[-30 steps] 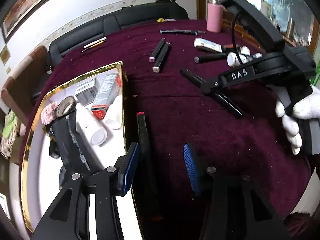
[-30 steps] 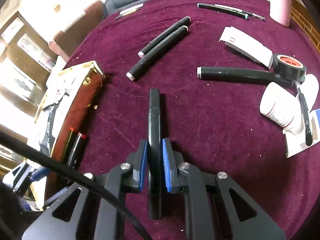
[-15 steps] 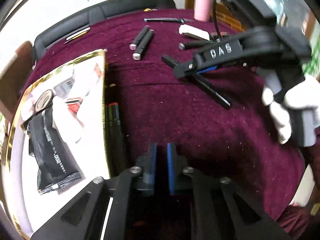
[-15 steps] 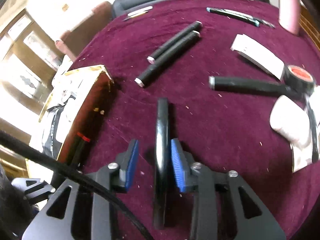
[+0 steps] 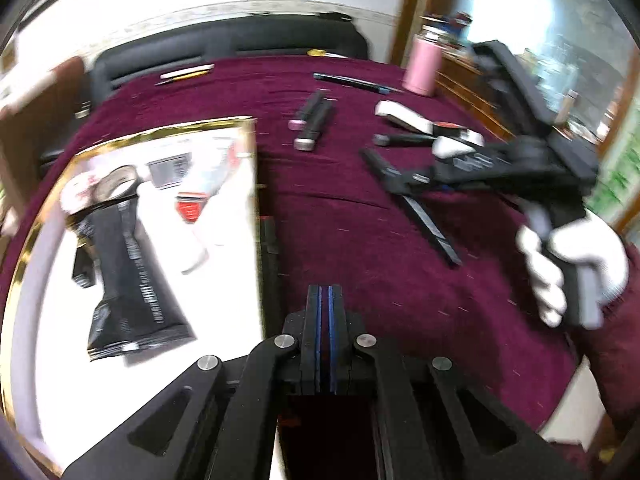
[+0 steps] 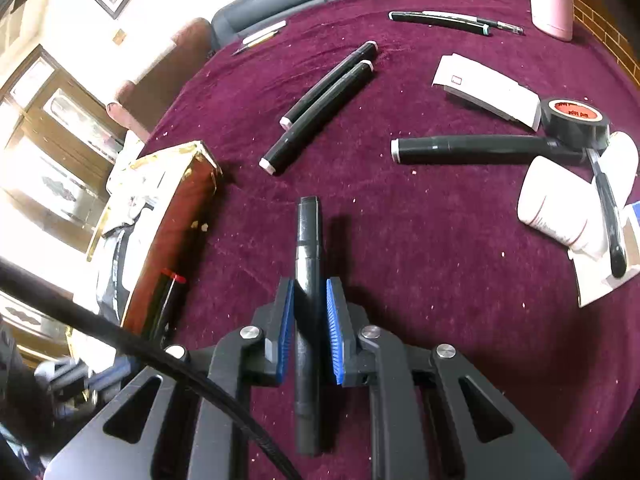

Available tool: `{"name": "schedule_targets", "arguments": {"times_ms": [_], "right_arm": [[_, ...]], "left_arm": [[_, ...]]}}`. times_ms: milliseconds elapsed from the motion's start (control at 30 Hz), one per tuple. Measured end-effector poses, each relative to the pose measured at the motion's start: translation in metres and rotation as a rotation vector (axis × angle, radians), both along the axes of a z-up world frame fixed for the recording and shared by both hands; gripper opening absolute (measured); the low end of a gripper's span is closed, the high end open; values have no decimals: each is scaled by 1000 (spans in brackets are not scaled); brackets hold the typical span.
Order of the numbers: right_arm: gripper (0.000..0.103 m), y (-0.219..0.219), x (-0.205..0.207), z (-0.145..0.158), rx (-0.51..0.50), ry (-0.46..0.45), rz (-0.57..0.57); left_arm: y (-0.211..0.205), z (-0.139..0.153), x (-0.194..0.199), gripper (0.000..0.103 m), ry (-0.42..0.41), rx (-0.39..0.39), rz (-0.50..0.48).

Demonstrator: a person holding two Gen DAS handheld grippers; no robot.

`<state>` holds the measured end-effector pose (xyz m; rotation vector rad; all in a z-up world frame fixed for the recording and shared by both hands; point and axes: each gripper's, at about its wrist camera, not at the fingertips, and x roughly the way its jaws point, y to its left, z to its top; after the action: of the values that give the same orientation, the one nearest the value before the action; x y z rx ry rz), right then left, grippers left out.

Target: Organize objects

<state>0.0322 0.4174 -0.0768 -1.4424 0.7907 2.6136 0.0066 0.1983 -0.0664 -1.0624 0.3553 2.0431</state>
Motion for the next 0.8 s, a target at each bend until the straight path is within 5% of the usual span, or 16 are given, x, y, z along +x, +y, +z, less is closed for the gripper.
{"name": "schedule_targets", "arguments": {"times_ms": [300,367,433,500,567,667,800], "right_arm": [[14,-1,1,-7,-23,17,-9],[14,-1,1,-7,-27,20,-13],[14,-2,1,-7,-26,24,-14],[14,-2,2,-7,-24,27,-13],[14,-3,2,-7,-20,29,-12],[14,-7,-1,-5,17,24,-1],[15,-22,-5,-1,122,7,35]], "left_arm": [[2,-7,-15,8,89,-68,58],[9,-7,-13,24,83,-71,31],[15,-10,-4,60,81,-80,-13],[25,-14,11,68,100,-122,-53],[37,-26,16,69,137,-218,-67],[40,-25,17,60,133,-213,-78],[38,-22,22,19,122,-172,-115]]}}
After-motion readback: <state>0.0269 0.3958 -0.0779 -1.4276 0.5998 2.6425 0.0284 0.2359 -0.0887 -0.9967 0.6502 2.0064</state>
